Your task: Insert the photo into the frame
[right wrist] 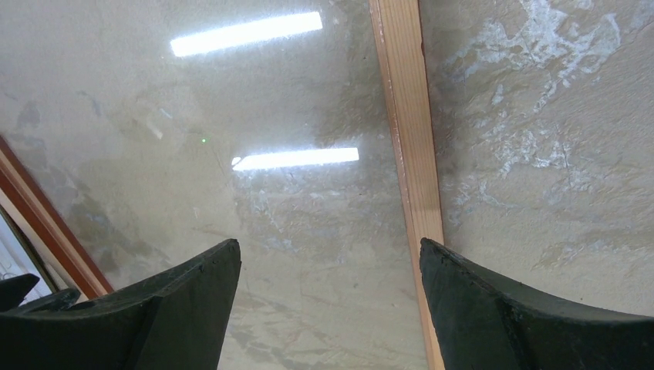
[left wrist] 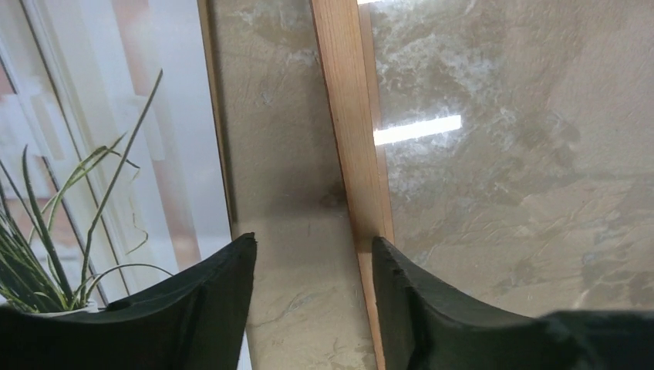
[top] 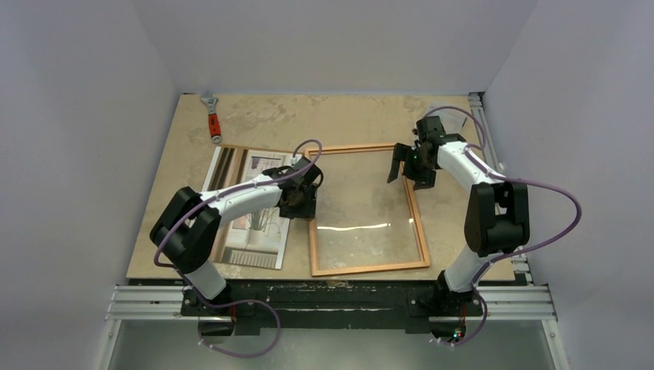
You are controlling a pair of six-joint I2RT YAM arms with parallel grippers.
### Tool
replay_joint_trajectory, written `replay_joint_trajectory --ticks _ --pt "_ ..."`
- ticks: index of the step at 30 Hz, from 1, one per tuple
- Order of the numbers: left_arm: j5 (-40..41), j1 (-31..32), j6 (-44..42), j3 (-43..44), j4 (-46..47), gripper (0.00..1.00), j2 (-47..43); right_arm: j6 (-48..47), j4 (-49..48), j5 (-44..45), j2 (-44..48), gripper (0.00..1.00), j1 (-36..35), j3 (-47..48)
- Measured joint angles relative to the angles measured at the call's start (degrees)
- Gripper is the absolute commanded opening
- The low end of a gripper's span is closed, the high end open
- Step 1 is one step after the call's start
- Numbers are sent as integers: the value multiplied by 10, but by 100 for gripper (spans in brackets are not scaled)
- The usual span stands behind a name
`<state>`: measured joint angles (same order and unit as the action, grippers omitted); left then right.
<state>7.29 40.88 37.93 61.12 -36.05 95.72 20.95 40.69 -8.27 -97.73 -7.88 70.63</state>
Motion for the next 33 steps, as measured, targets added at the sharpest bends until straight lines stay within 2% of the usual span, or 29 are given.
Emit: replay_joint_trajectory --ticks 4,11,17,19,25,28,31,33 --pt "-11 1 8 -24 14 61 -19 3 -9 0 10 85 0 -12" --pt "-21 -1 28 -48 38 58 -59 13 -28 -1 52 85 0 -54" --pt "-25 -3 46 -48 62 27 -47 16 -33 -4 59 85 0 -63" --pt "-23 -3 51 -46 63 23 -30 16 -35 -5 59 85 0 -63" --pt "-14 2 63 -12 59 24 3 16 -37 -9 59 84 0 -63" --pt "-12 9 65 -8 63 36 22 16 -38 -14 59 85 1 -63" --pt "-11 13 67 -8 64 36 27 16 -38 -17 59 84 1 -63" --pt "-11 13 67 -8 64 31 28 16 -38 -17 59 84 1 -63"
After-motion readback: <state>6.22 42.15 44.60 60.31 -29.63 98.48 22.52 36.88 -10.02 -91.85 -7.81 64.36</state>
